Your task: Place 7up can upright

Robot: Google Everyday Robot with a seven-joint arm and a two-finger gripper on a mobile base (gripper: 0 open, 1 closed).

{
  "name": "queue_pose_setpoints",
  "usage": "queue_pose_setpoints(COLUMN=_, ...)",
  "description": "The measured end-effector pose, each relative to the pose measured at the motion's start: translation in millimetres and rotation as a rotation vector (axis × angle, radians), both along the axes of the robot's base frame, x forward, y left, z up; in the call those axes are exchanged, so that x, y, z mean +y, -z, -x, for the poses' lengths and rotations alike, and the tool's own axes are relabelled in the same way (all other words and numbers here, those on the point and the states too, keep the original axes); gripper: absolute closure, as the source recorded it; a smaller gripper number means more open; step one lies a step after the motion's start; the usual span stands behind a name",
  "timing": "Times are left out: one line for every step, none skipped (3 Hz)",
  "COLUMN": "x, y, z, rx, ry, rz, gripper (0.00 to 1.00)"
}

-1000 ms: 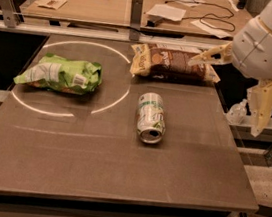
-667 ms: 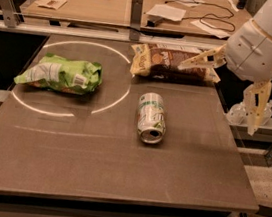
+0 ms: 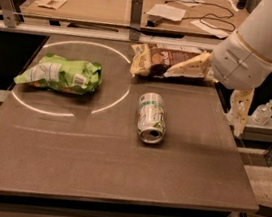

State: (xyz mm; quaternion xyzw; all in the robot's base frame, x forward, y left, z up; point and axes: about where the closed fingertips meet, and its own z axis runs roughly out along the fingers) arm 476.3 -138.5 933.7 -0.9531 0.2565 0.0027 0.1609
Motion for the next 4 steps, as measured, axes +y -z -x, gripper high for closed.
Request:
queue_pose_setpoints(x=15.4, y=-1.9, z=-7.8, rx=-0.033, ry=-0.079, rz=0.009, gripper=0.0)
queue_pose_setpoints(x=34.6, y=-2.2, z=-12.7, rx=-0.074, ry=-0.189, rz=0.078, gripper=0.0)
queue_pose_setpoints(x=50.8, y=3.2, z=-17.9, rx=-0.111, ry=-0.276, rz=0.141, gripper=0.0)
queue_pose_setpoints(x=63.5, y=12.5, z=-26.0, rx=-0.12, ry=-0.327, rz=0.154, gripper=0.0)
